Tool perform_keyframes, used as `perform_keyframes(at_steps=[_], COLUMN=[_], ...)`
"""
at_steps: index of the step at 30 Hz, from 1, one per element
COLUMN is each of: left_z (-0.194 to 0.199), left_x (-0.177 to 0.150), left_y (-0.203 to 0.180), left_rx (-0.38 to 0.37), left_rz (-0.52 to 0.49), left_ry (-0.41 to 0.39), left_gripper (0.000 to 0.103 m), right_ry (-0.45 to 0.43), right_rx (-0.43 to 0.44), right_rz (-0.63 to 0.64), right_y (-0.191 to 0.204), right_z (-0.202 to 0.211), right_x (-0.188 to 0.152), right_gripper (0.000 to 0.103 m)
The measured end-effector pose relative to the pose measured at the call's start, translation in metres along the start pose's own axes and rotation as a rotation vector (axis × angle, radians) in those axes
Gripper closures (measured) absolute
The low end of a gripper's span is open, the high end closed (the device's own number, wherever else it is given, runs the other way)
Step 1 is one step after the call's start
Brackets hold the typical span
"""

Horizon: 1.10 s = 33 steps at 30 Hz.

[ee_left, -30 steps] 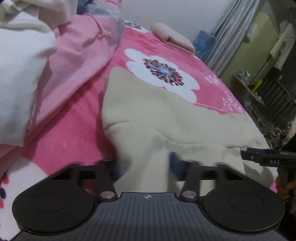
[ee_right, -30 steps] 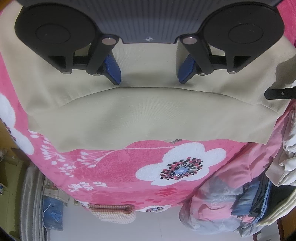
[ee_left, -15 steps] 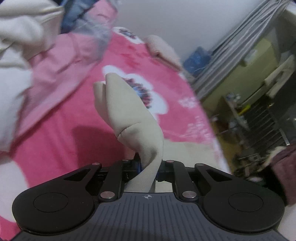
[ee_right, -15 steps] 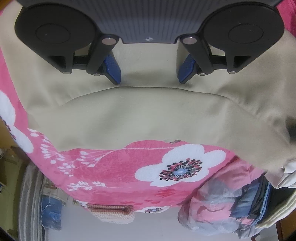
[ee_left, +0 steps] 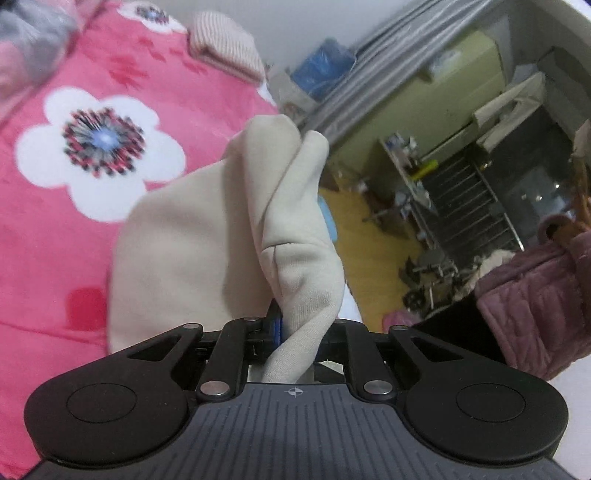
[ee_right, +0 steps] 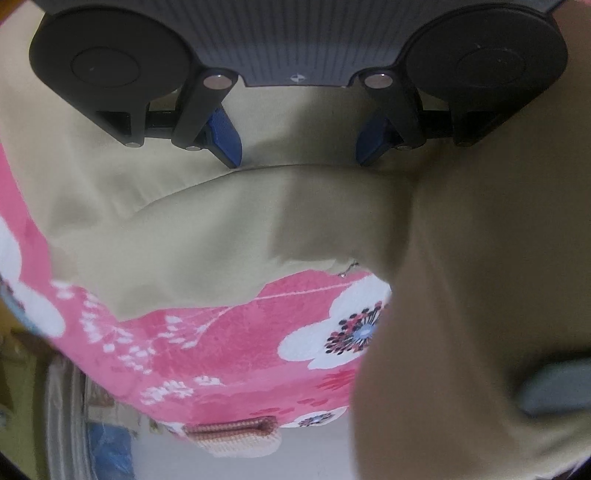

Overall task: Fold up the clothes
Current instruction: 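Lift the gripped edge with the left gripper and fold it over the hoodie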

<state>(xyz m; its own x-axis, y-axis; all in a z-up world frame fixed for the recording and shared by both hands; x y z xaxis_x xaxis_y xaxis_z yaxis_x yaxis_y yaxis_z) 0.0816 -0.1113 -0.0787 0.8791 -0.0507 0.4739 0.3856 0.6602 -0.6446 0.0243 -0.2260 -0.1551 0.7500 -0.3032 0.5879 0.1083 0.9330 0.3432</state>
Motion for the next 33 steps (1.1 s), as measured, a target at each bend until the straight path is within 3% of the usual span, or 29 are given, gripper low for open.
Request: perform_keyframes(at_steps=[5, 7, 9, 12, 17, 18, 20, 23, 27, 30, 33], left_z=[-0.031, -0.037, -0.040, -0.044, -0.059, -0.066, -0.080, -0.102, -0.098, -0.078, -0.046], left_x=[0.002, 0.005, 0.009, 0.013, 0.005, 0.001, -0.010, -0.026, -0.025, -0.017, -0.012], left_y=[-0.003, -0.002, 0.000, 0.007, 0.020, 0.021, 0.024, 0.022, 0.008, 0.002, 0.007], left_rx=[-0.024, -0.045, -0.093, -0.146, -0.185, -0.191, -0.206, -0.222, -0.294, -0.342, -0.302], left_rz=[0.026, 0.059, 0.097, 0.154, 0.202, 0.215, 0.257, 0.315, 0.295, 0.247, 0.128], left_ry=[0.021, 0.031, 0.046, 0.059, 0.084, 0.103, 0.154, 0.233, 0.217, 0.172, 0.136], left_gripper=[0.090, 0.086, 0.075, 0.071, 0.067, 0.063, 0.059, 0.059, 0.058, 0.052, 0.049], right_ry=[-0.017, -0.021, -0.022, -0.014, -0.028, -0.043, -0.093, -0.144, -0.165, -0.170, -0.141], right_rx=[0.083, 0.109, 0.120, 0.128, 0.078, 0.067, 0.079, 0.196, 0.264, 0.265, 0.285], right_rz=[-0.160, -0.211, -0.228, -0.257, -0.305, -0.320, -0.437, -0.672, -0.843, -0.875, -0.863], right_y=[-0.025, -0.032, -0.035, -0.040, -0.059, -0.065, -0.087, -0.121, -0.141, -0.145, -0.143], right_z=[0.004, 0.004, 0.005, 0.012, 0.055, 0.066, 0.085, 0.102, 0.108, 0.109, 0.106], right_x=[0.001, 0.001, 0.000, -0.002, -0.005, -0.006, -0.010, -0.024, -0.037, -0.039, -0.039], right_gripper=[0.043, 0.045, 0.047, 0.050, 0.049, 0.042, 0.040, 0.040, 0.039, 0.039, 0.035])
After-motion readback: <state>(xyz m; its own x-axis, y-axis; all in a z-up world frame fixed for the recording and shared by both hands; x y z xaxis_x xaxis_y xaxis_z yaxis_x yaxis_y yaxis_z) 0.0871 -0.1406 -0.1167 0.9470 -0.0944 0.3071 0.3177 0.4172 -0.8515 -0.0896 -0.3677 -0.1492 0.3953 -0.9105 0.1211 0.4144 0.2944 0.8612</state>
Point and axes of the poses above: each gripper's, at about its wrist camera, not at the fingertips, and z roughly against the way its jaws point, y to its left, x to its top, the point moved 5 cm from there along -z, roughly the way its jaws point, and after that the axes turned 1 degree about x, right-handed, at the moved point
